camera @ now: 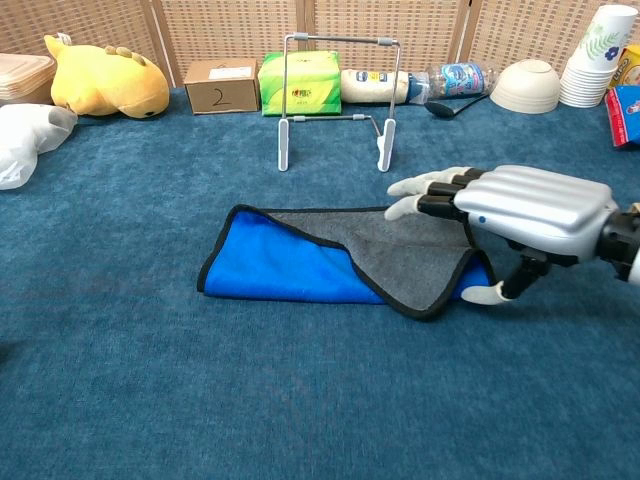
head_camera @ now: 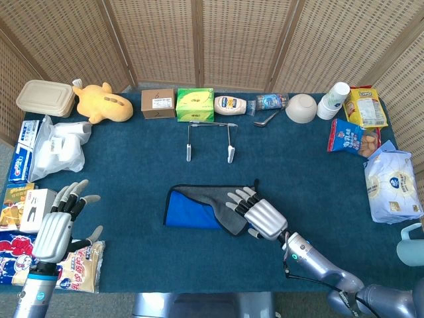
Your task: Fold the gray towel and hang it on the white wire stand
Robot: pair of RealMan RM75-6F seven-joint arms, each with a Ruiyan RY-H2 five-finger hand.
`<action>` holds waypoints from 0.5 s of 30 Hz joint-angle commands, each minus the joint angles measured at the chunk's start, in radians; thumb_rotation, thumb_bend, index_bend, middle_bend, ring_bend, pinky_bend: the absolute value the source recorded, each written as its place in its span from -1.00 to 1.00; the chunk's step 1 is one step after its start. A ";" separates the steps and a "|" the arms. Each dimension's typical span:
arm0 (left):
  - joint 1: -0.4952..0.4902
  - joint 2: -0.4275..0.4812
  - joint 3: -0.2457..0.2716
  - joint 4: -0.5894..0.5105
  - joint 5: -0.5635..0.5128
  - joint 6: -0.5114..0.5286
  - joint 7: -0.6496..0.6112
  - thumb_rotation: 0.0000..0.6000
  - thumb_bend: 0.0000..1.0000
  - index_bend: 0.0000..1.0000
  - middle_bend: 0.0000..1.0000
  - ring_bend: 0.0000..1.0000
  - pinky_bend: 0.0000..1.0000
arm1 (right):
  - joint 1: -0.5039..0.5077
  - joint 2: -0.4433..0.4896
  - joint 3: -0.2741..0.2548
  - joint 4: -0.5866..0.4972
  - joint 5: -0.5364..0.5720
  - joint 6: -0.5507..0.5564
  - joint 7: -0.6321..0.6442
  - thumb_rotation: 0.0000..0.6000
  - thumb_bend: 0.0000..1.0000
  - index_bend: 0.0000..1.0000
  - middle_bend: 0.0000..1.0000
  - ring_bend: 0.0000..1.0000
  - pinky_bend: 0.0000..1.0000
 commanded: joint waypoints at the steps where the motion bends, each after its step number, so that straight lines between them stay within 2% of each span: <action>1: 0.002 0.001 -0.001 -0.001 0.000 0.000 -0.002 1.00 -0.25 -0.44 -0.84 -1.00 -1.00 | 0.012 -0.013 -0.002 0.013 -0.004 -0.003 0.011 1.00 -0.52 -0.73 -0.93 -1.00 -1.00; 15: 0.014 0.021 -0.006 0.013 -0.003 -0.007 -0.045 1.00 -0.25 -0.44 -0.85 -1.00 -1.00 | 0.061 -0.076 0.018 0.026 0.032 -0.037 -0.023 1.00 -0.52 -0.66 -0.91 -1.00 -1.00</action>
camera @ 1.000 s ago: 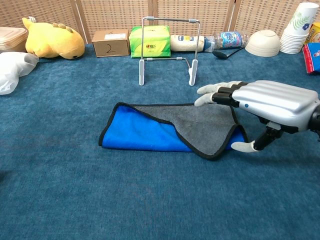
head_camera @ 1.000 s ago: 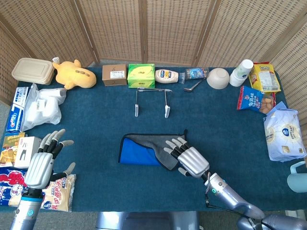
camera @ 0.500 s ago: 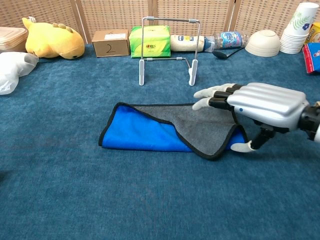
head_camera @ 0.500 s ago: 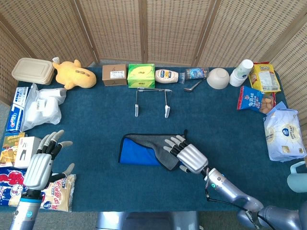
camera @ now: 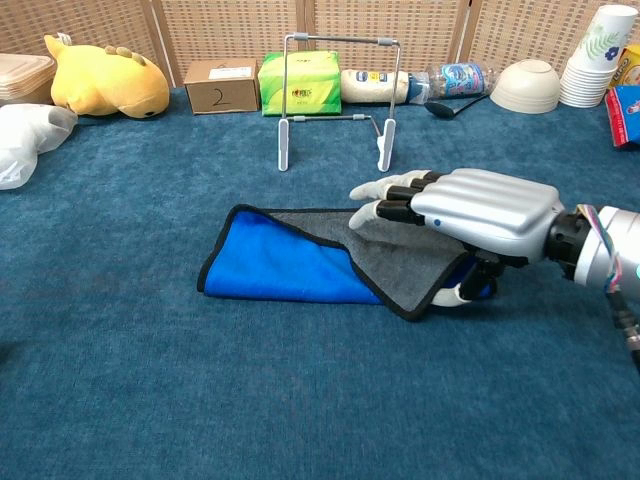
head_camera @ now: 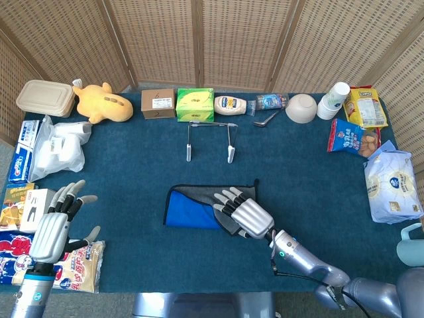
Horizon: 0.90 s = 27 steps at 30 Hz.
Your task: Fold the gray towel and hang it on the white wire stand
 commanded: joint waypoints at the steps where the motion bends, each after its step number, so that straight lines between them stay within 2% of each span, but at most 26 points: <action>1: 0.004 0.006 0.000 0.005 0.000 0.001 -0.011 1.00 -0.25 -0.44 -0.85 -1.00 -1.00 | 0.005 -0.011 0.004 0.004 0.014 -0.009 -0.019 1.00 -0.51 -0.64 -0.91 -1.00 -1.00; 7: 0.007 0.012 -0.002 0.010 0.002 -0.001 -0.027 1.00 -0.25 -0.45 -0.85 -1.00 -1.00 | 0.000 -0.009 0.003 -0.009 0.038 -0.007 -0.027 1.00 -0.33 -0.48 -0.88 -1.00 -1.00; 12: 0.007 0.012 -0.004 0.012 0.008 -0.003 -0.034 1.00 -0.25 -0.45 -0.85 -1.00 -1.00 | -0.010 -0.007 -0.003 -0.015 0.050 0.005 -0.036 1.00 -0.18 -0.42 -0.87 -1.00 -1.00; 20: 0.011 0.015 -0.005 0.011 0.012 -0.001 -0.033 1.00 -0.25 -0.45 -0.86 -1.00 -1.00 | -0.028 -0.009 -0.013 -0.018 0.061 0.028 -0.025 1.00 -0.14 -0.23 -0.83 -1.00 -1.00; 27: 0.014 0.017 -0.005 0.008 0.013 -0.002 -0.035 1.00 -0.25 -0.45 -0.87 -1.00 -1.00 | -0.041 -0.022 -0.017 -0.016 0.061 0.055 -0.006 1.00 -0.12 0.01 -0.78 -1.00 -1.00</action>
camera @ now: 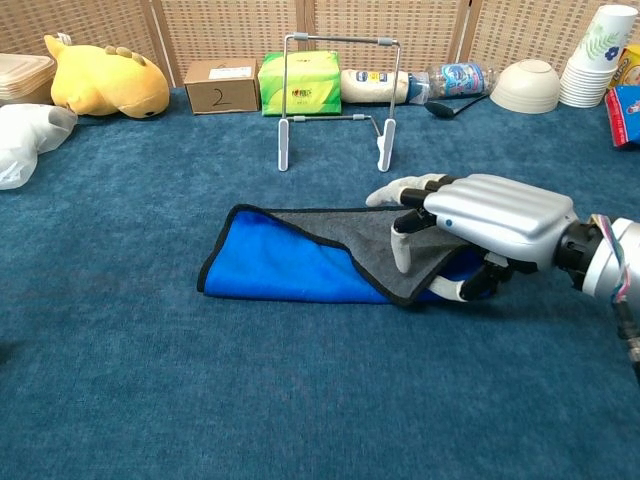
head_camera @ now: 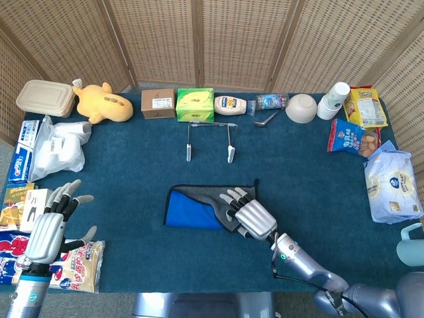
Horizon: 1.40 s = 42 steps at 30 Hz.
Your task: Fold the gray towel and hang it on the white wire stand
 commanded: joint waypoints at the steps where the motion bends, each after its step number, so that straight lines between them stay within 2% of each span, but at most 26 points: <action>1: 0.001 0.000 -0.001 0.000 -0.002 0.000 -0.002 1.00 -0.25 -0.45 -0.87 -1.00 -1.00 | -0.004 -0.006 0.000 0.001 0.001 0.008 0.008 1.00 -0.12 0.04 -0.77 -1.00 -1.00; 11: 0.005 0.005 -0.008 0.001 -0.012 0.001 -0.009 1.00 -0.25 -0.45 -0.89 -1.00 -1.00 | -0.008 -0.026 0.005 0.004 0.006 0.025 0.012 1.00 -0.10 0.11 -0.73 -1.00 -1.00; 16: 0.006 0.007 -0.009 -0.001 -0.011 0.001 -0.012 1.00 -0.25 -0.45 -0.89 -1.00 -1.00 | -0.006 -0.040 0.012 0.008 0.014 0.024 0.009 1.00 0.02 0.10 -0.72 -1.00 -1.00; 26: 0.008 0.006 -0.012 0.000 -0.014 0.000 -0.014 1.00 -0.25 -0.46 -0.90 -1.00 -1.00 | -0.007 -0.049 0.020 0.007 0.035 0.020 0.049 1.00 0.05 0.22 -0.70 -1.00 -1.00; 42: 0.005 -0.011 -0.021 -0.008 -0.014 -0.001 0.016 1.00 -0.25 -0.48 -0.93 -1.00 -1.00 | 0.008 0.000 0.120 -0.005 0.156 -0.015 0.186 1.00 0.03 0.19 -0.72 -1.00 -1.00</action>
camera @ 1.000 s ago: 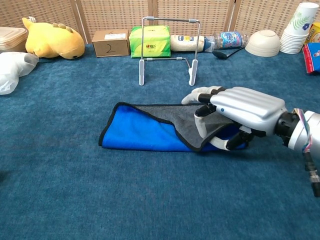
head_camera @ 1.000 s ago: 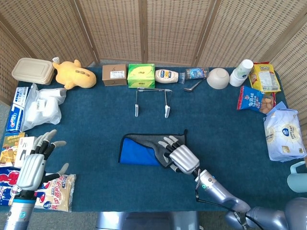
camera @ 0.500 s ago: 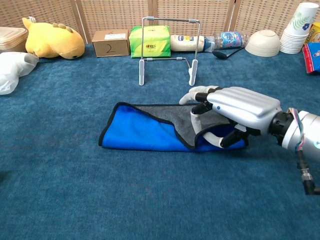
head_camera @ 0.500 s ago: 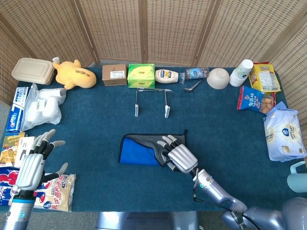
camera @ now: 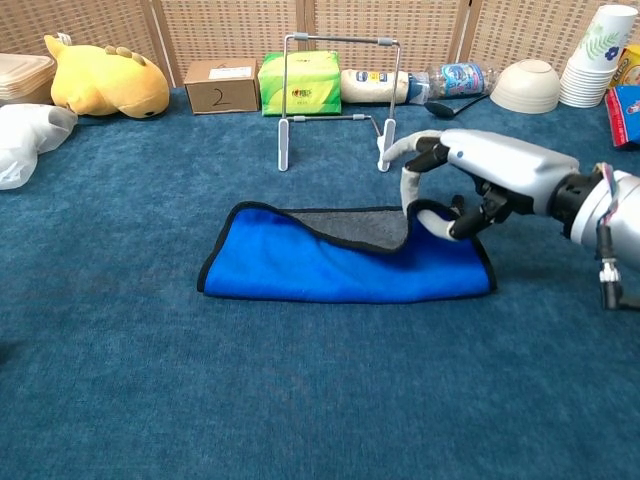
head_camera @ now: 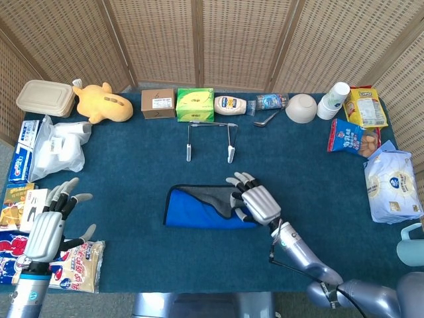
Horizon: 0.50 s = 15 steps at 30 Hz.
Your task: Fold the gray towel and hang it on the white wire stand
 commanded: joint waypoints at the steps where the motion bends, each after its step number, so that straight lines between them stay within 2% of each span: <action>1: 0.000 -0.002 -0.001 -0.003 -0.001 0.000 0.006 1.00 -0.25 -0.48 -0.93 -1.00 -1.00 | 0.007 0.008 0.017 0.006 0.024 -0.015 0.022 1.00 0.03 0.19 -0.72 -1.00 -1.00; 15: 0.010 -0.001 0.004 -0.024 0.007 0.014 0.032 1.00 -0.25 -0.48 -0.94 -1.00 -1.00 | 0.056 -0.035 0.062 0.099 0.131 -0.128 0.070 1.00 0.02 0.17 -0.72 -1.00 -1.00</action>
